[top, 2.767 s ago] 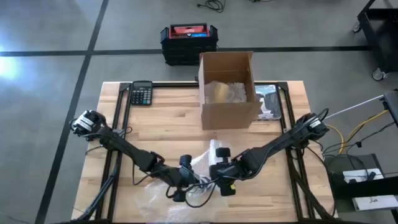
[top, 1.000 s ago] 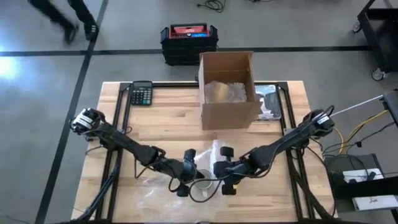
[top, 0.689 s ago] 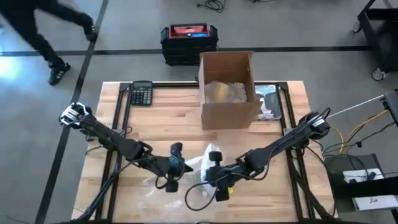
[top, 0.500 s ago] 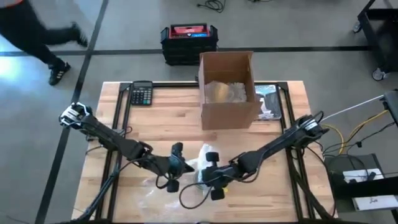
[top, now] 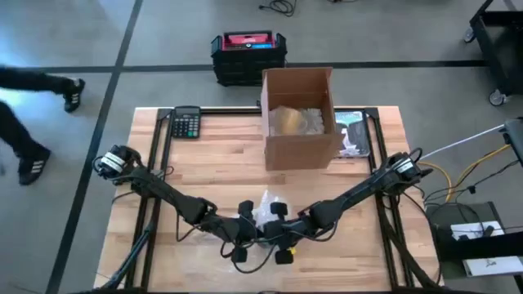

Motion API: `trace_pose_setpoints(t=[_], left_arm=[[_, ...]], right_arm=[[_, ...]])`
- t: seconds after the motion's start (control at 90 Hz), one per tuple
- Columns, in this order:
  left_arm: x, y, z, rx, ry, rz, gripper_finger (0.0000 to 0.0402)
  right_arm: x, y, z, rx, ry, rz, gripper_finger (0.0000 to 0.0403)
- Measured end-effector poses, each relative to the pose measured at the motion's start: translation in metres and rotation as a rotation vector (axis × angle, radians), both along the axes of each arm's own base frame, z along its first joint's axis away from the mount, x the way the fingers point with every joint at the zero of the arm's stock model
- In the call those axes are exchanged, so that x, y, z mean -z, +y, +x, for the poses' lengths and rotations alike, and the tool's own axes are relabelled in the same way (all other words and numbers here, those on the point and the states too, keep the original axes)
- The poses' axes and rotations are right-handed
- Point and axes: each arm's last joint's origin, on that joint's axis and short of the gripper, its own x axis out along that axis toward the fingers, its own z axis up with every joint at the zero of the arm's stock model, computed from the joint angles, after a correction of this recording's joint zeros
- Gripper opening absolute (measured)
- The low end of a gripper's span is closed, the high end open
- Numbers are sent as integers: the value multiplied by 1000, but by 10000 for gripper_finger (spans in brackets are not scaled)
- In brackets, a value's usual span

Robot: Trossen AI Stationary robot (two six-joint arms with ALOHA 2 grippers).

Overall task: Wrap mug
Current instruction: Wrap the blue patterned mug with the transparent bubble wrap

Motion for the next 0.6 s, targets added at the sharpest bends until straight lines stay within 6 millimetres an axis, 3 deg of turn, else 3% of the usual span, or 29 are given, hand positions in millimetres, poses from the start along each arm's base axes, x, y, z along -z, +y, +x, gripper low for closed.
trace_pose_setpoints(t=[0.222,0.411,0.6], left_arm=[[1,0,-1,2,16,7,0],[3,1,0,-6,19,6,0],[3,0,0,2,19,0,0]], right_arm=[[-31,2,3,-37,11,8,112],[-57,-3,-3,-50,133,-65,158],[-77,-20,-20,87,230,-373,167]])
